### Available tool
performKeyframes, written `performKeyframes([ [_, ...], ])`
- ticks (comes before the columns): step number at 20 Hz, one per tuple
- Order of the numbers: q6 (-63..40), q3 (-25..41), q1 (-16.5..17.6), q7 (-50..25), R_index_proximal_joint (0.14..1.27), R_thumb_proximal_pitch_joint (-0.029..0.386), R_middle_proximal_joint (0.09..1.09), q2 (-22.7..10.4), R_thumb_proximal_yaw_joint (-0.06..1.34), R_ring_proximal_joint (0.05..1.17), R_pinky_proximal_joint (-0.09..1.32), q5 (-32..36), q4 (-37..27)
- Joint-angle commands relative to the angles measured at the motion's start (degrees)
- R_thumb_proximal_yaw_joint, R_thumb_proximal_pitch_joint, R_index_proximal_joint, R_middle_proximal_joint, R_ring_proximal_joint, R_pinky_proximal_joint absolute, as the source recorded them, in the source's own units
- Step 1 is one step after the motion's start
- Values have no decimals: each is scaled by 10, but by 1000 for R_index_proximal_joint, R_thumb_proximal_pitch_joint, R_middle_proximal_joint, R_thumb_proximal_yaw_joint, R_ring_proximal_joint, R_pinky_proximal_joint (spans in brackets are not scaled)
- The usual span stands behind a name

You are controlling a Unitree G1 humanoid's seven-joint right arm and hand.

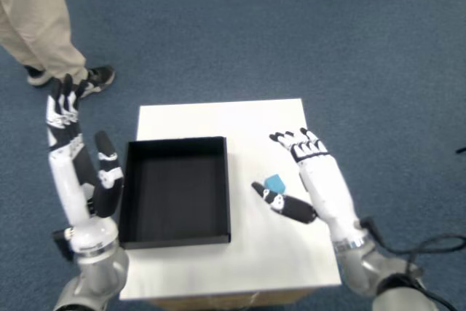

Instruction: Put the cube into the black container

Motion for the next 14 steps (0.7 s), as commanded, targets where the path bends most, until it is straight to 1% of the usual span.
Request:
performKeyframes([
  [1, 89, 28, -30, -82, 309, -5, 277, -13, 326, 271, 124, -17, -27],
  [4, 181, 41, -30, -105, 322, -8, 286, -21, 310, 277, 134, -33, -82],
  [6, 220, 43, -36, -111, 330, -10, 294, -31, 302, 283, 145, -36, -114],
  [10, 266, 43, -51, -113, 346, -14, 306, -45, 299, 289, 152, -36, -157],
  [14, 299, 29, -57, -104, 361, -16, 317, -55, 303, 294, 157, -22, -187],
])
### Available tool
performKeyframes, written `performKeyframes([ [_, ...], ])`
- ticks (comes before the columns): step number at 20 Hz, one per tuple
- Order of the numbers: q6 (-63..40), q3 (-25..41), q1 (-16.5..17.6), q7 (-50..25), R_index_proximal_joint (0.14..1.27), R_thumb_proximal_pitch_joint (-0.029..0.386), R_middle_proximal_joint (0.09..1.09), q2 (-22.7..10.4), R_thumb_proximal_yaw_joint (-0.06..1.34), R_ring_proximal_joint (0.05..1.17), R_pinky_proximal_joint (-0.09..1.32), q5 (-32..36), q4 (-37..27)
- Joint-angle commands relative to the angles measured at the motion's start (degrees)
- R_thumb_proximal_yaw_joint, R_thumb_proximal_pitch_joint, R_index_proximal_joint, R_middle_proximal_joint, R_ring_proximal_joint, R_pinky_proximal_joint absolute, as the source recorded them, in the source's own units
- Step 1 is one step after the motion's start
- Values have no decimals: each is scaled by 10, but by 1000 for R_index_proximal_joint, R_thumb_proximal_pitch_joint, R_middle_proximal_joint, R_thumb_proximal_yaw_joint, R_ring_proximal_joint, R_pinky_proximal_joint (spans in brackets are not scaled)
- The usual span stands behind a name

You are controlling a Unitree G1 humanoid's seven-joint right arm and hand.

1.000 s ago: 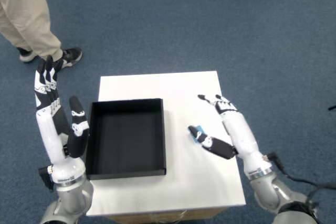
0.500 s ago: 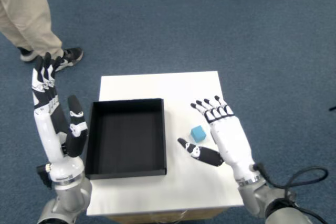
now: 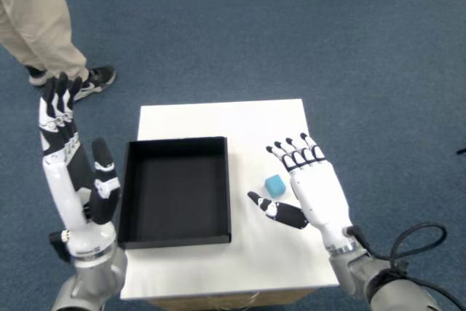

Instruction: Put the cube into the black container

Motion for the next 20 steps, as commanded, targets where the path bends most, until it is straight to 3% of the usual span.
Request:
performKeyframes([
  [1, 26, -23, -30, -15, 366, -16, 318, -17, 300, 294, 158, 27, -8],
  [16, 70, -60, -34, 67, 507, -21, 344, -37, 288, 310, 173, 69, -38],
  [20, 72, -60, -34, 74, 590, -20, 448, -36, 303, 393, 199, 71, -39],
])
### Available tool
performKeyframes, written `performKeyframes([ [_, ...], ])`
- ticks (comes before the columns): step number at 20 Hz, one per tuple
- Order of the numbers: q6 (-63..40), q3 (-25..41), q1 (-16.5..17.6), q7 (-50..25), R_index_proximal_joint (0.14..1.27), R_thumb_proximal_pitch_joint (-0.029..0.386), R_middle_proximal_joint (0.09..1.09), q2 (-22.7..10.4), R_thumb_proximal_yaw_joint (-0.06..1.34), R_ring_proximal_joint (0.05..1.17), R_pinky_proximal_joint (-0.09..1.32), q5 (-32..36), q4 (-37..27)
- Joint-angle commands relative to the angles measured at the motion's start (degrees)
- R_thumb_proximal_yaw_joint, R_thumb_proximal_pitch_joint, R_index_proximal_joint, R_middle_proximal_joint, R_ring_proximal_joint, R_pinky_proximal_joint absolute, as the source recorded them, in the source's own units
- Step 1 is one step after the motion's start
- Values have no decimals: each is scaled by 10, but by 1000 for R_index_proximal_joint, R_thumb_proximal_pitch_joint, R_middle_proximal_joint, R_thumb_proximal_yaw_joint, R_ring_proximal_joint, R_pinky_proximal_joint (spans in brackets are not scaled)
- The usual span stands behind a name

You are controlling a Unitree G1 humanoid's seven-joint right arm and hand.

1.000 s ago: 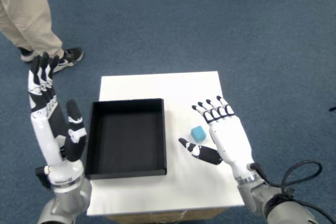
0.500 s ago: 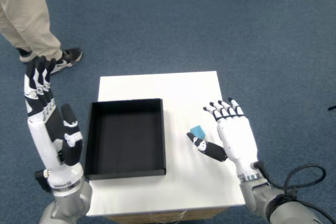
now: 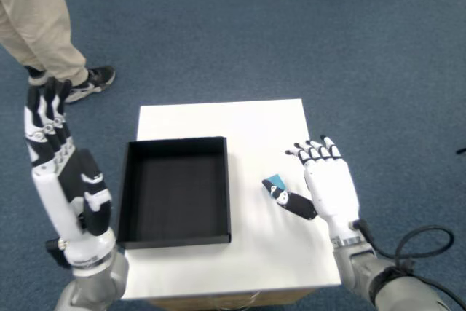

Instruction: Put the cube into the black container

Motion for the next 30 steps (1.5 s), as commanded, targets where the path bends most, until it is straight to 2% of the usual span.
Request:
performKeyframes([
  [1, 6, -8, -27, -5, 595, -20, 452, -11, 308, 396, 204, 17, 9],
  [17, 19, -11, -43, 8, 698, -23, 472, -7, 419, 396, 228, 22, 9],
  [22, 27, -11, -34, 14, 721, -24, 475, -3, 434, 395, 226, 23, 8],
  [27, 40, -5, -6, 20, 729, -25, 477, 6, 444, 392, 226, 19, 7],
  [30, 20, 9, 1, -11, 729, -24, 475, 14, 459, 389, 226, 4, 5],
])
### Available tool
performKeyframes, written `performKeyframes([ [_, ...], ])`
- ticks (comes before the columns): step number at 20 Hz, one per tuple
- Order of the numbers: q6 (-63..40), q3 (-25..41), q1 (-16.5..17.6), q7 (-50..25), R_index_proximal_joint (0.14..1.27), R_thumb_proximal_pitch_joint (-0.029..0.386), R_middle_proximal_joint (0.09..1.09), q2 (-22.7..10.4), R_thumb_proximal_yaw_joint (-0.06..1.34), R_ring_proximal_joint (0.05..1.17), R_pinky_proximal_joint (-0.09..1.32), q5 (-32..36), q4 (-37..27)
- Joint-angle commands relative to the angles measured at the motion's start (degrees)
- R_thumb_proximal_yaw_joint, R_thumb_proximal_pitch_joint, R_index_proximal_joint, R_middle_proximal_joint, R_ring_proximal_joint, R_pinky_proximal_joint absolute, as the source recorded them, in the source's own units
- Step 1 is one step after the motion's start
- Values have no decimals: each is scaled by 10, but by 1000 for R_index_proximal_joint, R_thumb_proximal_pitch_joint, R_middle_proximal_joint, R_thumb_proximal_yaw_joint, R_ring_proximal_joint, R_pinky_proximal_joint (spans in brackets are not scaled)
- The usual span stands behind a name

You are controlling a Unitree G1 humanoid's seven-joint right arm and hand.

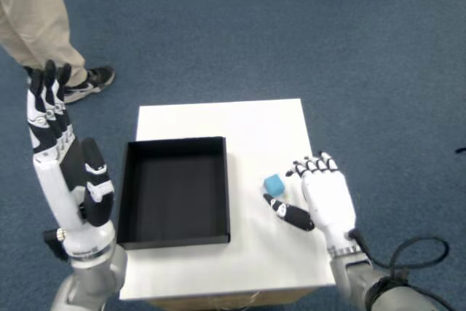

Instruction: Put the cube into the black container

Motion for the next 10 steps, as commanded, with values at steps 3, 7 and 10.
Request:
performKeyframes([
  [3, -26, 17, -25, -69, 728, -24, 475, -1, 463, 390, 230, -17, 8],
  [7, -25, 19, -17, -75, 727, -24, 470, -2, 468, 386, 229, -19, 9],
  [10, -20, 19, -13, -70, 725, -24, 468, -1, 471, 385, 228, -19, 9],
])
